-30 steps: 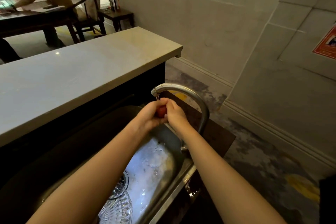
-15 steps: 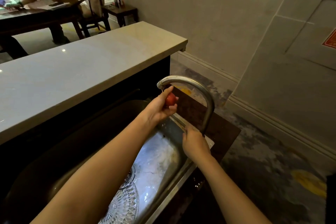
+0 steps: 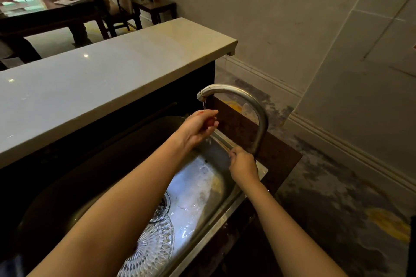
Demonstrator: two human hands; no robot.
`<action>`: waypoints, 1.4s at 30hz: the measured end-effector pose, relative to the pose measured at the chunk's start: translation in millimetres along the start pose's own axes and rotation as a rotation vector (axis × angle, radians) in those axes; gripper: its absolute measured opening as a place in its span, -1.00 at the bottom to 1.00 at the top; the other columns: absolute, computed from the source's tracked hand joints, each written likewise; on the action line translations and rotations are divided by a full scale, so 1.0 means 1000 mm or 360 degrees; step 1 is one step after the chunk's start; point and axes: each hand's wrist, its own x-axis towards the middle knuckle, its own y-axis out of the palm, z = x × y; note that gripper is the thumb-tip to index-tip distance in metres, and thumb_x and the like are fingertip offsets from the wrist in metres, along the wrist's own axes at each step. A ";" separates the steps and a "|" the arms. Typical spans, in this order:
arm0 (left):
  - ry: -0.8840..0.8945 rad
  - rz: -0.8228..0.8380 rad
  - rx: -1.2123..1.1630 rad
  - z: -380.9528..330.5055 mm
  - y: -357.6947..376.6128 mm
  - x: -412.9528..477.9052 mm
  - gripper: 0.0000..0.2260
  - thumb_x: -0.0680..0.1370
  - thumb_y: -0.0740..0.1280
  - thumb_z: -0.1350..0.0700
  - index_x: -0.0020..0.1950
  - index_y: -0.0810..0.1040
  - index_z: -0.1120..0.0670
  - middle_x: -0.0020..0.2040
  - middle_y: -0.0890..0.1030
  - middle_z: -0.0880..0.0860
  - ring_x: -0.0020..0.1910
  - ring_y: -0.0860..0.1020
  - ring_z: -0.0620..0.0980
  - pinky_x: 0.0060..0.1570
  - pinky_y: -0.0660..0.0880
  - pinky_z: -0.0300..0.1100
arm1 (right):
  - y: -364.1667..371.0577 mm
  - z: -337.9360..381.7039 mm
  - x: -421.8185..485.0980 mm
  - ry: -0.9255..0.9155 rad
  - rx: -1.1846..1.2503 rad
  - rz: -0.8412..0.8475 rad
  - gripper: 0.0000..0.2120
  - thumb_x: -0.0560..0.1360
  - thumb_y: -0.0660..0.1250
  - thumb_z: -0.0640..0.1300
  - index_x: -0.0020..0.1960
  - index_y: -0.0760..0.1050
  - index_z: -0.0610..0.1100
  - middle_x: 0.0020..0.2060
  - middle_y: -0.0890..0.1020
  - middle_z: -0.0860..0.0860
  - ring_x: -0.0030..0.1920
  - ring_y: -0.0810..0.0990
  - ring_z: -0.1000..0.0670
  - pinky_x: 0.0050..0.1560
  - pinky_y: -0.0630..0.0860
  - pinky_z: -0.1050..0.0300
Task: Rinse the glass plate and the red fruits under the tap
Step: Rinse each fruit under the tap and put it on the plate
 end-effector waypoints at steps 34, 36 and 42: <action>0.0290 -0.0080 0.1943 0.040 -0.065 -0.068 -0.55 0.40 0.46 0.21 0.27 0.47 0.13 0.02 0.53 0.05 -0.07 0.53 -0.04 -0.20 0.49 -0.30 | 0.021 0.044 -0.019 -0.0126 0.0205 0.0523 -0.51 0.56 0.12 0.15 0.34 0.31 -0.15 0.10 0.56 -0.10 -0.07 0.64 -0.10 -0.19 0.58 0.05; 0.0393 -0.0103 0.2060 0.043 -0.076 -0.079 -0.46 0.38 0.47 0.22 0.33 0.42 0.11 0.12 0.52 0.06 0.03 0.51 -0.04 -0.09 0.45 -0.31 | 0.034 0.047 -0.022 -0.0032 0.0359 0.0849 -0.58 0.54 0.15 0.16 0.23 0.38 -0.14 -0.09 0.57 -0.02 -0.25 0.61 0.02 -0.34 0.50 0.20; 0.0248 -0.0341 0.1977 0.058 -0.138 -0.128 -0.44 0.41 0.48 0.13 0.37 0.40 0.09 0.27 0.53 0.06 0.22 0.52 -0.03 0.16 0.41 -0.27 | 0.097 0.056 -0.028 -0.0056 0.0481 0.1238 -0.85 0.50 0.31 -0.01 -0.12 0.47 -0.10 -0.28 0.55 -0.05 -0.33 0.51 0.05 -0.33 0.44 0.23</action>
